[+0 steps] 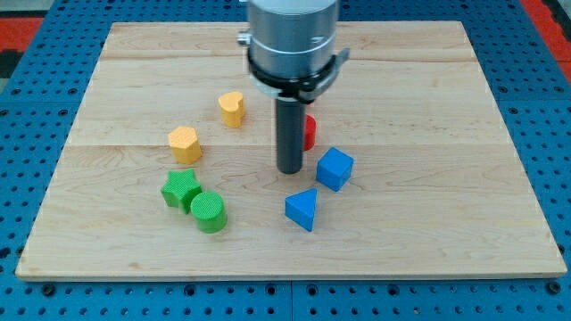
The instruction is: Move the red star towards the center
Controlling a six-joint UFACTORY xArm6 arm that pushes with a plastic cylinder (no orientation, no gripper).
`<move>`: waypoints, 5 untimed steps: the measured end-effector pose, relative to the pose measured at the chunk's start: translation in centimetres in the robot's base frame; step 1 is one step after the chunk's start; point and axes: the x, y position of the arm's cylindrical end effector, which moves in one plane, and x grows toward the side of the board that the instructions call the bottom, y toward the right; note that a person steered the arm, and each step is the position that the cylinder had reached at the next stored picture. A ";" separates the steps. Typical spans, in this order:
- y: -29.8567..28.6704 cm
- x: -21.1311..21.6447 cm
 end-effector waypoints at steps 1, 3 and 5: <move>-2.7 -2.1; -2.2 -6.9; 3.4 -6.5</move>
